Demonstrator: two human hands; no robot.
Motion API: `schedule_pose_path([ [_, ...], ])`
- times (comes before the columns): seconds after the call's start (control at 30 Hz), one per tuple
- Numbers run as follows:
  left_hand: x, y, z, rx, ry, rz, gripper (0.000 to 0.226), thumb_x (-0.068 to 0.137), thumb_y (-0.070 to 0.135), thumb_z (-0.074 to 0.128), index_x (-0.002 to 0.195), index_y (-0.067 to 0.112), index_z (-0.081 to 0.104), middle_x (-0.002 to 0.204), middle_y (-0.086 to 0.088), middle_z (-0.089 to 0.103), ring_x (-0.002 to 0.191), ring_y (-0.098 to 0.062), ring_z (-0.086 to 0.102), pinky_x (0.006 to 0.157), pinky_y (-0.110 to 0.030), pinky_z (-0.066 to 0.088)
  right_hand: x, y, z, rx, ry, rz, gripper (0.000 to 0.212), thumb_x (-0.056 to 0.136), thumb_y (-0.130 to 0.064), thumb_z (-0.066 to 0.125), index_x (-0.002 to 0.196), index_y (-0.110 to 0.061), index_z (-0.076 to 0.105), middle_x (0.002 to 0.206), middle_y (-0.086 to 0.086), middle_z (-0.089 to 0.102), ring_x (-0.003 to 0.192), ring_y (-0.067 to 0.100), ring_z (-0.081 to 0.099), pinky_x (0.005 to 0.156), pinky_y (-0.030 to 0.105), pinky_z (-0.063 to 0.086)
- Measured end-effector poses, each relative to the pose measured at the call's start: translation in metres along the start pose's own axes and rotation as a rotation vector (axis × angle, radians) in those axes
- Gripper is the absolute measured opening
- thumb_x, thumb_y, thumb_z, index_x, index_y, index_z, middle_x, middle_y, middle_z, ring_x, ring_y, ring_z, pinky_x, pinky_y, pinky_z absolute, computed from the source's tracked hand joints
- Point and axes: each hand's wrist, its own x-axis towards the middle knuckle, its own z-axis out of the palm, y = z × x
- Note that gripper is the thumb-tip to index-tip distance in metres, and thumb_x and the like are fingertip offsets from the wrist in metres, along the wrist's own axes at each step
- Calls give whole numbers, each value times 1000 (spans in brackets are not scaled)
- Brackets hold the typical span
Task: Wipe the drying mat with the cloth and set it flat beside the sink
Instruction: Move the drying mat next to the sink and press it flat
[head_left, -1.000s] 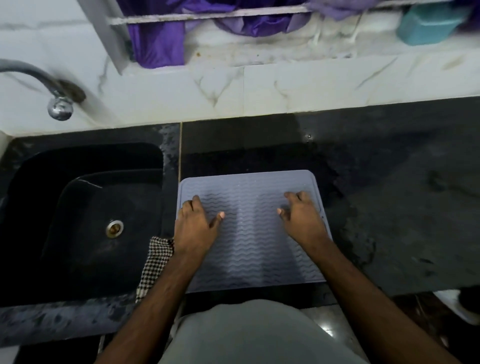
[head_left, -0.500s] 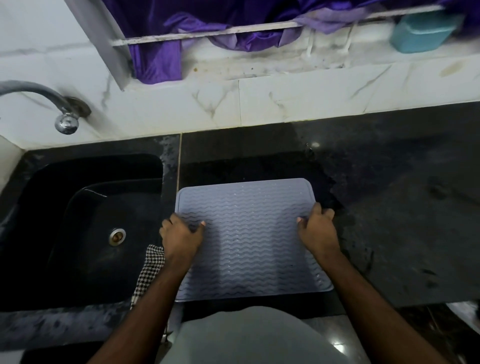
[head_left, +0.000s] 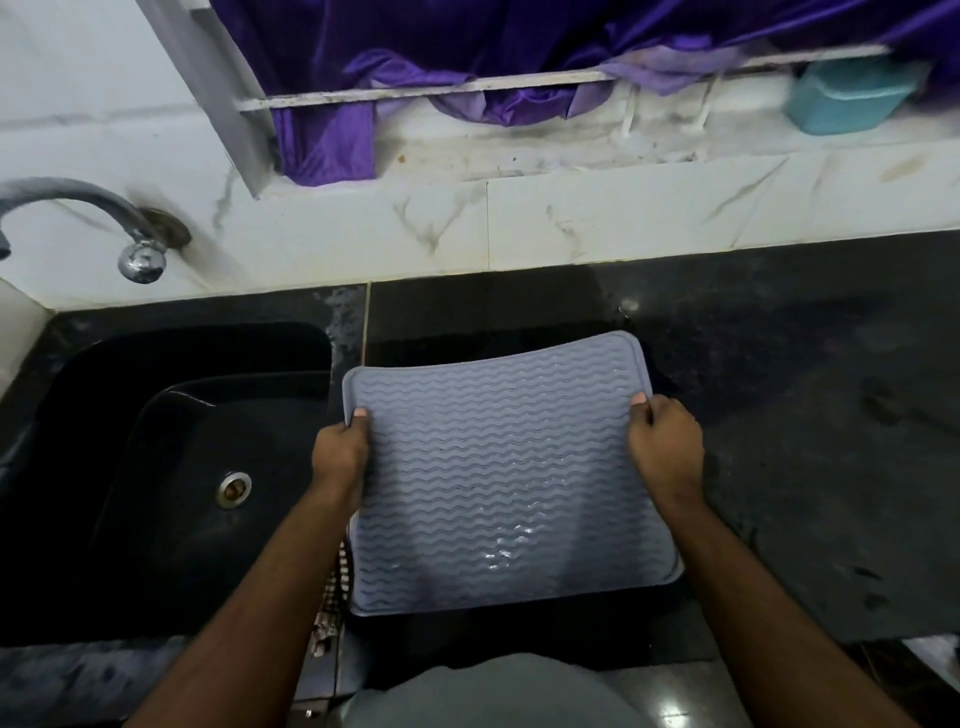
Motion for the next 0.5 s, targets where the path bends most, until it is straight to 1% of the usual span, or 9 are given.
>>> schedule_pose_path([
  [0.07, 13, 11, 2, -37, 4, -9, 41, 97, 43, 62, 71, 12, 62, 61, 1, 51, 55, -14, 47, 54, -26, 41, 14, -11, -2, 66, -6, 22, 43, 105, -35, 44, 73, -6, 47, 75, 16, 58, 72, 35, 58, 64, 39, 45],
  [0.1, 20, 18, 3, -43, 3, -4, 41, 96, 43, 63, 69, 12, 61, 61, 0, 51, 54, -15, 47, 54, -26, 41, 23, -15, -3, 87, -19, 24, 43, 105, -37, 44, 74, -6, 47, 76, 16, 59, 72, 35, 58, 65, 39, 47],
  [0.13, 27, 27, 4, -47, -4, 3, 39, 97, 42, 63, 71, 12, 61, 65, -1, 54, 58, -17, 50, 56, -28, 44, 33, -20, -3, 99, -41, 16, 43, 105, -37, 44, 75, -7, 48, 78, 16, 61, 74, 35, 59, 67, 40, 49],
  [0.2, 39, 40, 9, -21, -5, 42, 35, 98, 40, 62, 78, 11, 64, 79, -6, 63, 76, -24, 62, 70, -36, 54, 50, -27, 0, 105, -89, 1, 40, 104, -36, 46, 73, -11, 47, 80, 15, 61, 78, 35, 61, 69, 39, 49],
  [0.27, 49, 46, 13, 62, 5, 87, 35, 99, 40, 60, 88, 7, 67, 94, -15, 68, 91, -32, 66, 82, -44, 56, 63, -31, 7, 110, -127, 16, 37, 104, -35, 48, 75, -12, 50, 83, 14, 63, 82, 35, 62, 71, 38, 50],
  [0.33, 59, 49, 15, 171, 9, 123, 43, 100, 41, 57, 104, -1, 67, 106, -25, 67, 100, -40, 65, 87, -47, 54, 73, -33, 17, 115, -163, 40, 34, 103, -34, 49, 82, -9, 56, 88, 15, 65, 86, 34, 63, 74, 41, 53],
  [0.37, 64, 49, 15, 240, 9, 140, 47, 101, 42, 55, 111, -4, 65, 110, -27, 66, 102, -42, 64, 88, -46, 54, 76, -34, 22, 121, -175, 45, 32, 103, -34, 49, 84, -9, 57, 88, 14, 65, 86, 34, 63, 73, 40, 53],
  [0.47, 79, 61, 19, 351, 33, 147, 52, 104, 42, 49, 123, -4, 61, 117, -27, 64, 109, -45, 60, 95, -50, 52, 88, -45, 37, 99, -177, 10, 30, 104, -33, 48, 80, -16, 52, 85, 8, 62, 84, 31, 63, 66, 33, 45],
  [0.5, 84, 68, 21, 360, 53, 147, 51, 104, 42, 48, 124, -3, 60, 118, -27, 64, 110, -46, 60, 94, -48, 51, 95, -51, 41, 80, -178, 5, 29, 104, -34, 46, 81, -17, 52, 87, 8, 62, 85, 31, 63, 67, 34, 47],
])
